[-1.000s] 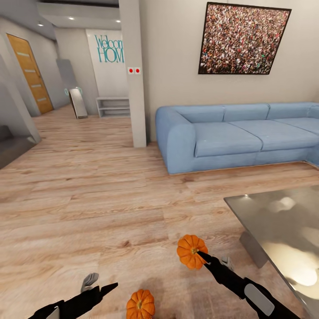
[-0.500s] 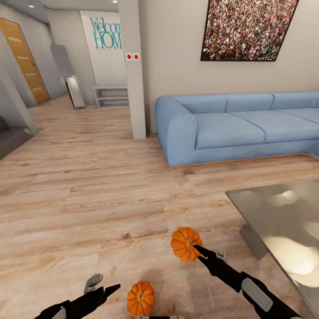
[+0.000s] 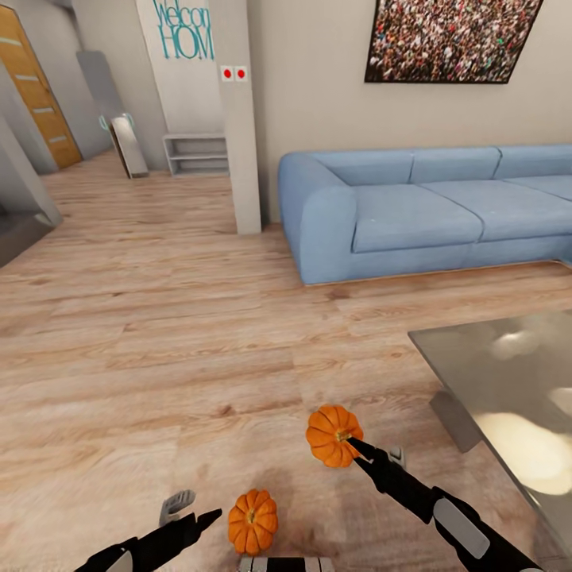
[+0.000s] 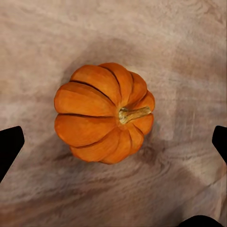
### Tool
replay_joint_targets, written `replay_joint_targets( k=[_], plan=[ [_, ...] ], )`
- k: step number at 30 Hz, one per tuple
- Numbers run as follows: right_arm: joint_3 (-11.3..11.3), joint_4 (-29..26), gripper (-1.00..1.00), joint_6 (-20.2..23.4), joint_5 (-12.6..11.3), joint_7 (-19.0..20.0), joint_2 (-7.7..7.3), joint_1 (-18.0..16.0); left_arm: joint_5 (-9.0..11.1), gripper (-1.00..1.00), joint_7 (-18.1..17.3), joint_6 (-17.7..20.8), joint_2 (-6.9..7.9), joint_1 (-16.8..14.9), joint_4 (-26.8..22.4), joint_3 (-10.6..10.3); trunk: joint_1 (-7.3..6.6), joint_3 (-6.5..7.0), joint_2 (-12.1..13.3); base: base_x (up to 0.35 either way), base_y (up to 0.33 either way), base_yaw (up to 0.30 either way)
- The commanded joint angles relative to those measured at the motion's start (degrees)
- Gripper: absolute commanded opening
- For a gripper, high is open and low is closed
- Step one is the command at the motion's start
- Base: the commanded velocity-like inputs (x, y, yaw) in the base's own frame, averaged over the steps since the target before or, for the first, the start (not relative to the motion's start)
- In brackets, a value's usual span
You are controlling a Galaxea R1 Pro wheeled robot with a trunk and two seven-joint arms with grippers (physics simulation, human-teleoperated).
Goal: Place each of the two pumpkins and all three candles from the living room inside a cabinet in the living room (use any cabinet), then make sure every cabinet is closed, and position the cauldron so it is next to a table in the living room.
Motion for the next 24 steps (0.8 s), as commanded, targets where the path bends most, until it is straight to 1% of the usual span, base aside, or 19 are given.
replay_joint_targets(
  k=[1,6,10,13,19,24],
  plan=[
    [0.32,0.01,-1.0,0.33,-0.72,0.18,-0.06,-0.06,0.55,1.0,-0.05,0.39,-0.01,-0.02,-0.18,-0.27,0.01,-0.27,-0.04,0.0,0.0,0.0],
    [0.62,0.03,-1.0,0.21,-0.72,0.01,-0.03,-0.06,0.49,1.0,0.33,0.11,-0.08,-0.03,-0.64,-0.47,0.14,-1.38,-0.1,0.0,0.0,0.0],
    [0.61,0.03,-1.0,0.24,-0.72,0.03,-0.05,-0.06,0.41,1.0,0.8,0.08,-0.09,-0.09,-2.35,-0.79,0.24,-2.26,-0.16,0.0,0.0,0.0],
    [0.64,0.03,-1.0,0.21,-0.72,0.04,-0.06,-0.06,0.39,1.0,2.85,0.11,-0.04,-0.1,-4.42,-0.88,0.32,-2.93,-0.2,0.0,0.0,0.0],
    [0.65,0.03,-1.0,0.24,-0.72,0.04,-0.06,-0.06,0.39,1.0,5.67,0.32,-0.31,-0.16,-7.99,-0.91,0.47,-4.26,-0.28,0.0,0.0,0.0],
    [0.62,0.03,-1.0,0.3,-0.72,0.08,-0.06,-0.06,0.39,1.0,8.33,0.23,-0.68,-0.19,-8.98,-0.79,0.6,-5.37,-0.34,0.0,0.0,0.0]
  ],
)
